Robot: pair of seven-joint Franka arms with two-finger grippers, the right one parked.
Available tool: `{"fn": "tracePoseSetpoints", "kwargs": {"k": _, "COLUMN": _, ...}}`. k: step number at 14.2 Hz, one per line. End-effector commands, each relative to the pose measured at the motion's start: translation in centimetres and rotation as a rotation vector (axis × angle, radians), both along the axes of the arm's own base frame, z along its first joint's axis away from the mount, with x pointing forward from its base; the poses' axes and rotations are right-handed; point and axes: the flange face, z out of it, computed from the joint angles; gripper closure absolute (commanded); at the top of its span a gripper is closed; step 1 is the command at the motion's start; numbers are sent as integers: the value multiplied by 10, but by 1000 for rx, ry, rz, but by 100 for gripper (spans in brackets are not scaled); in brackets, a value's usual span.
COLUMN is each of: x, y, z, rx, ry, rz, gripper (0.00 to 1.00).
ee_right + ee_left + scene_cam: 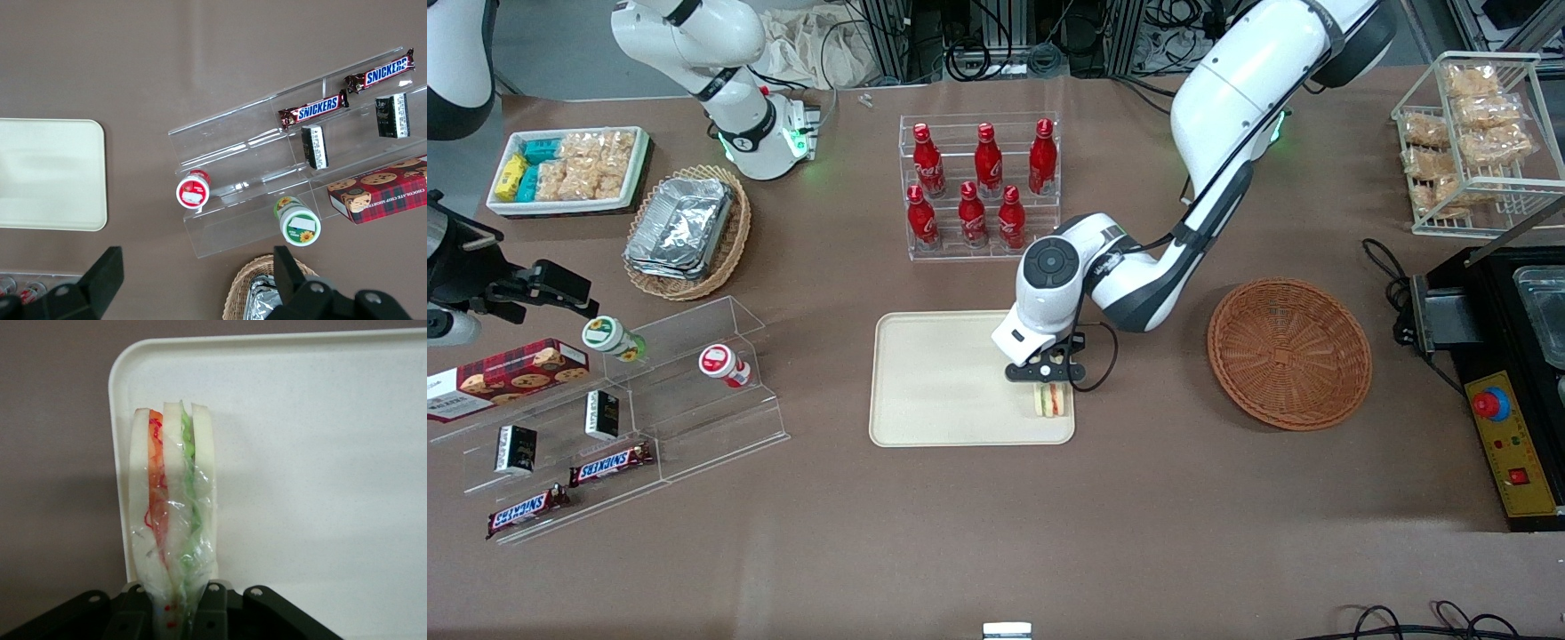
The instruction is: Place sandwich from basket to tray
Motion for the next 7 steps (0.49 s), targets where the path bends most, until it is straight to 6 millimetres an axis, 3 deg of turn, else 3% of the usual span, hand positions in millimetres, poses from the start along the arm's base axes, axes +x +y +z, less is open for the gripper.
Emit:
{"fn": "tracePoseSetpoints", "kwargs": {"k": 1, "x": 7, "y": -5, "z": 1, "rx": 5, "ry": -41, "rz": -29, "gripper": 0}}
{"fn": "tracePoseSetpoints", "kwargs": {"k": 3, "x": 9, "y": -5, "z": 11, "rx": 14, "ry": -65, "rz": -32, "gripper": 0}}
{"fn": "tracePoseSetpoints", "kwargs": {"k": 4, "x": 12, "y": -3, "z": 31, "rx": 7, "ry": -84, "rz": -14, "gripper": 0}}
{"fn": "tracePoseSetpoints", "kwargs": {"k": 7, "x": 15, "y": 22, "z": 125, "rx": 77, "ry": -115, "rz": 46, "gripper": 0}}
